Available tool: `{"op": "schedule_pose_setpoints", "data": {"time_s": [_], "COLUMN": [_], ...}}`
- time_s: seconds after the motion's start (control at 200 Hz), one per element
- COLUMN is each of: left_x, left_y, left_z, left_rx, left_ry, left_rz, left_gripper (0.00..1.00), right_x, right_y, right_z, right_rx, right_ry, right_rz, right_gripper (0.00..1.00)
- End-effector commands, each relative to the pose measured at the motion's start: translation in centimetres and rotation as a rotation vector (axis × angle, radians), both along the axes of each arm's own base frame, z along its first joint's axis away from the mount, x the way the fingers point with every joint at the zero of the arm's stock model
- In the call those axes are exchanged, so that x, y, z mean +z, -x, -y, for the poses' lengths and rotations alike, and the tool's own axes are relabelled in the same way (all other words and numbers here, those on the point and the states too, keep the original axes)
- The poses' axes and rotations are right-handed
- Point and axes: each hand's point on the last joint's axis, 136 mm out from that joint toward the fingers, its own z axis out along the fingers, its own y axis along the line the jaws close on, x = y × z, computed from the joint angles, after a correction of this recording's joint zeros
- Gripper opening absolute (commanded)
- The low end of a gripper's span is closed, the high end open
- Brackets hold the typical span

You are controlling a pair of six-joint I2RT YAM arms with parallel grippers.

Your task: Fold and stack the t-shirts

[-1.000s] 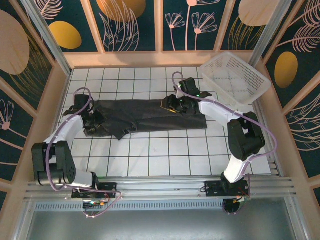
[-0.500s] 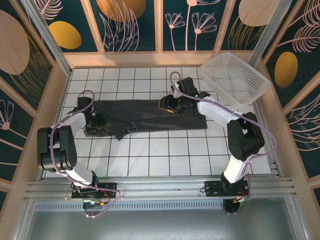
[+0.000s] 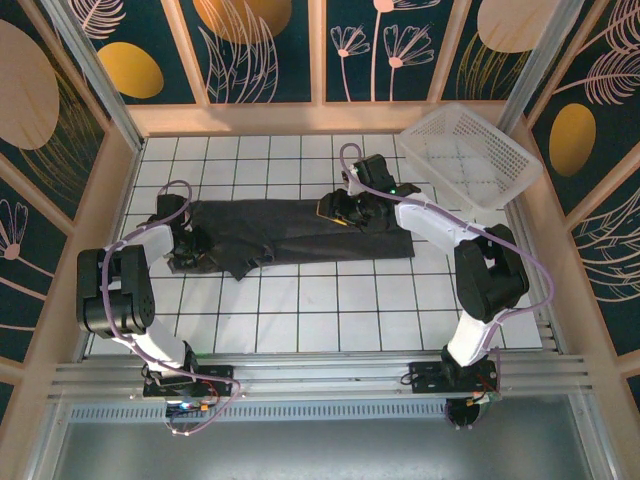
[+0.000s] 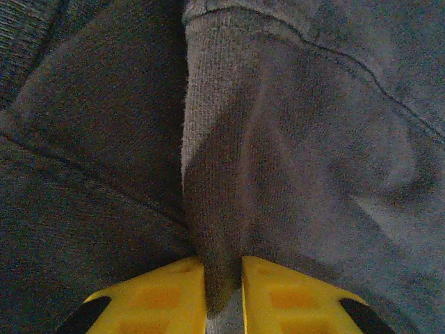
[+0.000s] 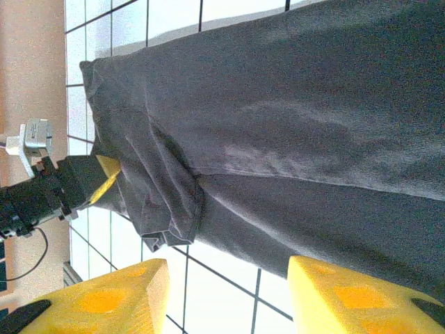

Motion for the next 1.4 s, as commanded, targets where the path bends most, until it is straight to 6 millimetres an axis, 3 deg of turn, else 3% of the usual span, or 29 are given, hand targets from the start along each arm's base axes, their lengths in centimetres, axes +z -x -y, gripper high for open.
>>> {"op": "schedule_pose_setpoints", "data": {"time_s": [0.0,0.09,0.42,0.475,0.495,0.596,0.841,1.101,1.231,1.296,1.396], "left_x": [0.3,1.4,6.4,6.3,7.3,7.7,7.5,2.5,1.3,0.8,0.0], "left_y": [-0.2,-0.6,-1.9,-1.9,-2.7,-3.6,-5.8,-6.6,-7.3,-7.8,-8.2], "left_z": [-0.1,-0.3,-1.5,-1.6,-1.7,-2.1,-3.4,-5.8,-7.1,-7.3,-7.4], "left_rx": [-0.013,0.0,0.128,0.134,0.134,0.121,0.066,0.038,0.027,0.019,0.011], "left_ry": [0.0,-0.009,-0.023,-0.024,-0.027,-0.052,-0.144,-0.285,-0.361,-0.374,-0.378], "left_rz": [0.02,0.046,0.118,0.099,0.119,0.091,0.04,-0.084,-0.095,-0.104,-0.127], "left_gripper": [0.12,0.0,0.0,0.0,0.0,0.0,0.0,0.0,0.01,0.04,0.18], "right_x": [1.1,1.2,1.4,1.4,1.4,1.4,1.1,0.2,-0.2,-0.5,-0.8], "right_y": [-0.7,-0.8,-1.0,-1.0,-1.0,-1.1,-0.9,-0.9,-1.2,-1.3,-1.4], "right_z": [-0.9,-1.0,-1.2,-1.2,-1.2,-1.2,-0.9,0.7,2.1,3.0,4.3], "right_rx": [0.001,-0.003,0.002,0.003,0.005,0.007,0.003,-0.039,-0.076,-0.096,-0.121], "right_ry": [-0.037,-0.041,-0.045,-0.044,-0.044,-0.044,-0.038,-0.002,0.016,0.029,0.048], "right_rz": [0.021,0.022,0.025,0.025,0.025,0.026,0.023,0.021,0.025,0.023,0.021], "right_gripper": [0.49,0.49,0.49,0.49,0.49,0.49,0.49,0.49,0.48,0.48,0.47]}}
